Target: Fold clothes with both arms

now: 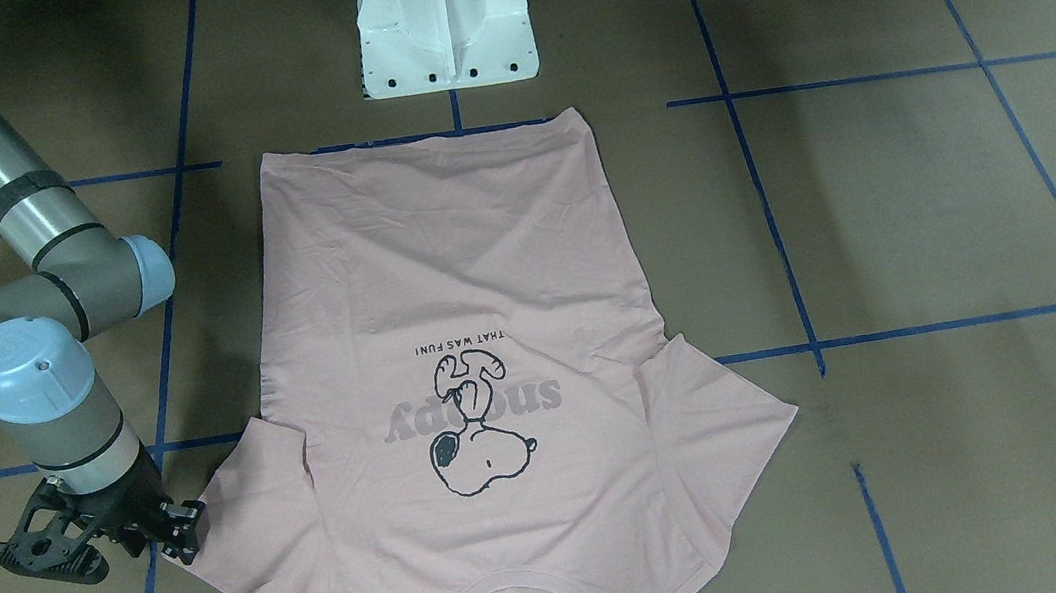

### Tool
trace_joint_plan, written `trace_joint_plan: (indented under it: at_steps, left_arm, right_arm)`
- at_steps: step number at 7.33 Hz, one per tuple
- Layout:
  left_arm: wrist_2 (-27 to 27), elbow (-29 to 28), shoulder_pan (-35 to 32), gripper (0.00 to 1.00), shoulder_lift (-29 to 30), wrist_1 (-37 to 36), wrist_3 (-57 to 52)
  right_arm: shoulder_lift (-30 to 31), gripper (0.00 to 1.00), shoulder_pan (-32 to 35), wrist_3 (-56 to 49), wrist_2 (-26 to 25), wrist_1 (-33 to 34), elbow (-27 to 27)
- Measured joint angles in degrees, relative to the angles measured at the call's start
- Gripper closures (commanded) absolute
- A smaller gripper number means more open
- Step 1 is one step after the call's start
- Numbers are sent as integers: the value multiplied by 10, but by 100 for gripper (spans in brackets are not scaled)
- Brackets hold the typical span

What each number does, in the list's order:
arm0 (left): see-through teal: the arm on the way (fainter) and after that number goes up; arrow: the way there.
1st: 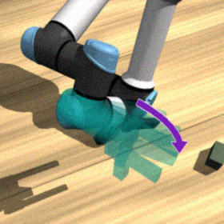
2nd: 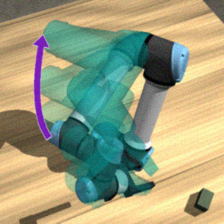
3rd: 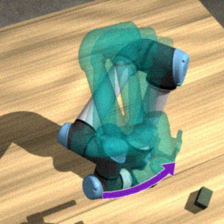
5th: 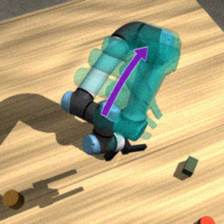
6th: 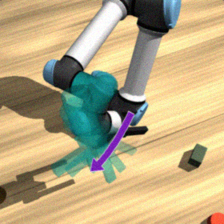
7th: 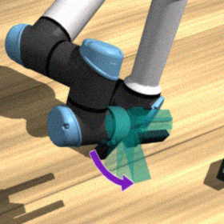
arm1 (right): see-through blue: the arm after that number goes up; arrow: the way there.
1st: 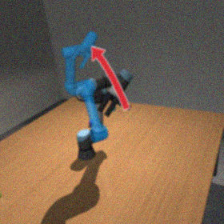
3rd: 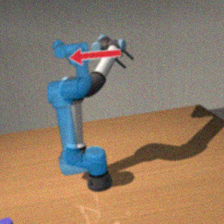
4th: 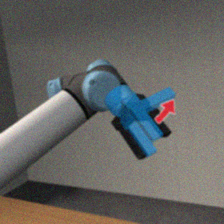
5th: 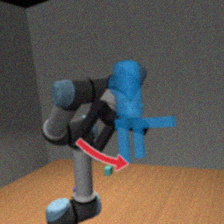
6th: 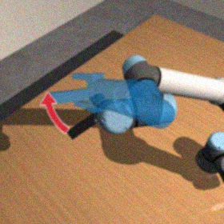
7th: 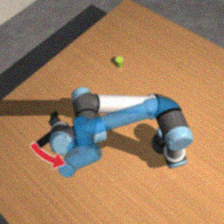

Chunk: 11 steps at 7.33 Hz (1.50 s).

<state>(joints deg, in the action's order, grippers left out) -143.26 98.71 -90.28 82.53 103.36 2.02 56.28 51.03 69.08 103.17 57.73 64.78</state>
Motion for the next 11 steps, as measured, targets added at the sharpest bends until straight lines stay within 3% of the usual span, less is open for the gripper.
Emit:
trace_joint_plan:
  at_steps: [4, 8, 9, 10, 11]
  left_arm:
    - [0, 1, -1, 0, -1, 0, 0]
    - [-9, 4, -1, 0, -1, 0, 0]
    - [-12, 9, -2, 0, -1, 0, 1]
    - [-17, 13, -2, 0, -1, -1, 2]
    - [-20, 16, -2, 0, 0, -1, 2]
  right_arm:
    - [-7, 100, 0, 3, 1, -1, 2]
    - [-79, 100, -29, 30, -1, 4, -1]
    - [-105, 68, -39, 40, -12, 10, -21]
    - [-130, 1, -51, 43, -34, 13, -49]
    - [-148, 0, -64, 44, -63, 14, -72]
